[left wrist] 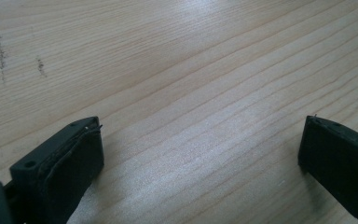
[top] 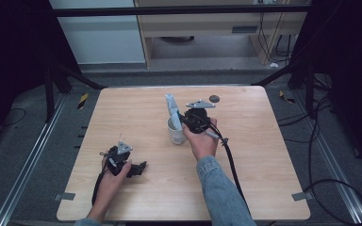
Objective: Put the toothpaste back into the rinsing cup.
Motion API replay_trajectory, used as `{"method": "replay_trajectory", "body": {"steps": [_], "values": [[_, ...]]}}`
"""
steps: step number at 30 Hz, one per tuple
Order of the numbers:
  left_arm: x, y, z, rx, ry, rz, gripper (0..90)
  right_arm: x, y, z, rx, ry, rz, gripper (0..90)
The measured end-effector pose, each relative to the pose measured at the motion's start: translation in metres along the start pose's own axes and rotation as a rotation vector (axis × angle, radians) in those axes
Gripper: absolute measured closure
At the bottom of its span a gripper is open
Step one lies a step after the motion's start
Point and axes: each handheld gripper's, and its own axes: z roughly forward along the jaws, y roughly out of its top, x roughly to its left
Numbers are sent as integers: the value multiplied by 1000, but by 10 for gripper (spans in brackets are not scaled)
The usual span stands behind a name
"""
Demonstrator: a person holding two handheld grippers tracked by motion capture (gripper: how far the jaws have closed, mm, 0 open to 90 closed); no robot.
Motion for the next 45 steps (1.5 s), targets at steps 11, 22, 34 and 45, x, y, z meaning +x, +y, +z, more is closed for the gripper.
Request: {"method": "replay_trajectory", "body": {"steps": [11, 22, 34, 45], "values": [[-1, 0, 0, 4, 1, -1, 0, 5, 1, -15, 26, -6, -52, 510], [-1, 0, 0, 3, 0, -3, 0, -4, 0, -32, 56, -10, -60, 269], [-3, 0, 0, 3, -3, 1, 0, -24, -4, -48, 114, -51, -95, 113], [-3, 0, 1, 0, -2, -4, 0, -35, -9, -63, 152, -53, -162, 122]]}}
